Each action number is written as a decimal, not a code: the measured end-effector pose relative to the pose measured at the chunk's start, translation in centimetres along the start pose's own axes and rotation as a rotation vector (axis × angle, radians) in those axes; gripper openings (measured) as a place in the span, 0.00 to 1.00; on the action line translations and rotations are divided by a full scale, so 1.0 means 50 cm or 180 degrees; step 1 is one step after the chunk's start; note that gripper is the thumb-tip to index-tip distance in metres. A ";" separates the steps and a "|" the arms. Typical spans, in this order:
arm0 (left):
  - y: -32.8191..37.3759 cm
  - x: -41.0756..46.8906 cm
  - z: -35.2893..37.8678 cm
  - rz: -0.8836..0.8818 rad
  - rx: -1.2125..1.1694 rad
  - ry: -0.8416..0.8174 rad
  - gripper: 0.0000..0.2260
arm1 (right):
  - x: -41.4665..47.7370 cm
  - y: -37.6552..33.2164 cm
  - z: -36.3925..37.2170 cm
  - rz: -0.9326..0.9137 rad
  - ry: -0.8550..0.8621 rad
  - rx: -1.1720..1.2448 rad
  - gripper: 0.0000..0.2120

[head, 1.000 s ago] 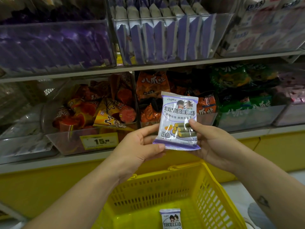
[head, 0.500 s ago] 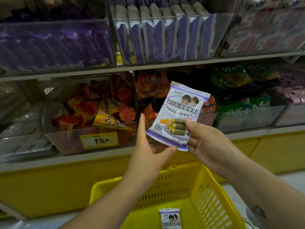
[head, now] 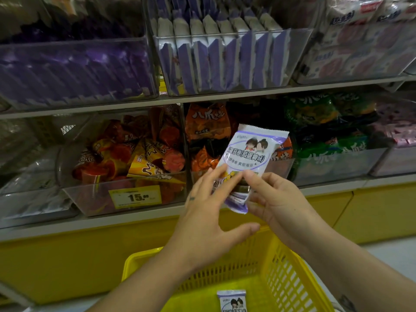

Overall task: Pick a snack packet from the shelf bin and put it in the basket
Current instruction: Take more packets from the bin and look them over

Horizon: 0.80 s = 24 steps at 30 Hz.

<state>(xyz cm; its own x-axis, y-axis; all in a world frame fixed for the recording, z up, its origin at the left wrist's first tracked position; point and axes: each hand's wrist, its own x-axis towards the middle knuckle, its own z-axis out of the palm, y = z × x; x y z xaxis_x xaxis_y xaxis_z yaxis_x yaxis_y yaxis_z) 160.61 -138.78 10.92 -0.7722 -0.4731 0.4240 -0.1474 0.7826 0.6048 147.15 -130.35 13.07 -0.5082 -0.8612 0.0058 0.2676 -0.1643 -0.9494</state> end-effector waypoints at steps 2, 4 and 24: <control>-0.001 0.001 0.005 -0.0015 0.0005 -0.0035 0.30 | -0.002 0.006 0.002 0.0089 0.0032 -0.0056 0.25; -0.003 0.007 0.002 -0.0067 -0.0307 0.0108 0.24 | -0.005 0.006 0.002 0.0202 -0.0098 -0.0091 0.27; -0.039 0.029 -0.049 -0.0788 -0.2558 0.0178 0.12 | 0.024 -0.046 -0.059 -0.0312 0.0154 -0.0380 0.18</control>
<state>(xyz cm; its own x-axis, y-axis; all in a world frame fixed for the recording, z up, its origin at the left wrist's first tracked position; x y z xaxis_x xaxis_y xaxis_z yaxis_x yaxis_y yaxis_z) 161.30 -141.97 12.03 -0.7407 -0.6290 0.2360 0.1927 0.1377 0.9716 143.50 -129.60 14.31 -0.5667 -0.8192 0.0880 0.1170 -0.1857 -0.9756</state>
